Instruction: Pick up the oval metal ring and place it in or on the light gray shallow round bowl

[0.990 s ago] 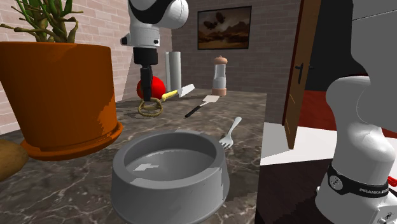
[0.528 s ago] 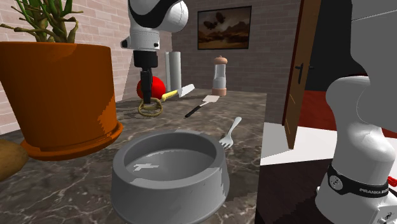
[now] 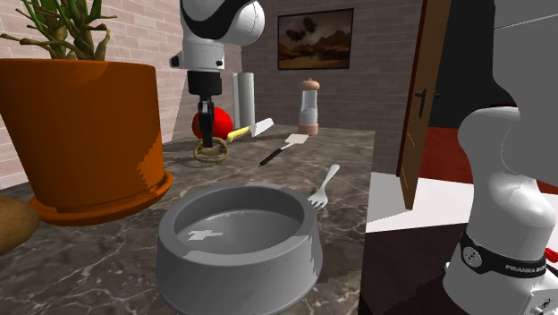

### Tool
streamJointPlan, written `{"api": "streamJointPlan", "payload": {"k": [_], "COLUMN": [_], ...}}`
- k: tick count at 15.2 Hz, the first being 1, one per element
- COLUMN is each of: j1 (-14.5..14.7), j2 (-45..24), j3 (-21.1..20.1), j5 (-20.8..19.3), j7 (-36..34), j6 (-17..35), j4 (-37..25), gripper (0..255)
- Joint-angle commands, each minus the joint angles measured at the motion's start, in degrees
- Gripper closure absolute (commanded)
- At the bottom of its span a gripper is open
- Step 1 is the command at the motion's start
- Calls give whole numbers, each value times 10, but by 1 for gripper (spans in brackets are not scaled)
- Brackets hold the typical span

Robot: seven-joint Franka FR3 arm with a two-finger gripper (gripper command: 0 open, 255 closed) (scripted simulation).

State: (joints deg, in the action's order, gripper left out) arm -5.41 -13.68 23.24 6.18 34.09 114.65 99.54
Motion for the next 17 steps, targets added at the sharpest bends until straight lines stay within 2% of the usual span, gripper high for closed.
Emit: {"api": "streamJointPlan", "payload": {"k": [1, 4, 17], "j1": [0, 0, -1], "j2": [0, 0, 13], "j3": [0, 0, 3], "j5": [0, 0, -8], "j7": [0, 0, -6], "j6": [0, 0, -96], "j4": [0, 0, -84], "gripper": [255, 255, 255]}}
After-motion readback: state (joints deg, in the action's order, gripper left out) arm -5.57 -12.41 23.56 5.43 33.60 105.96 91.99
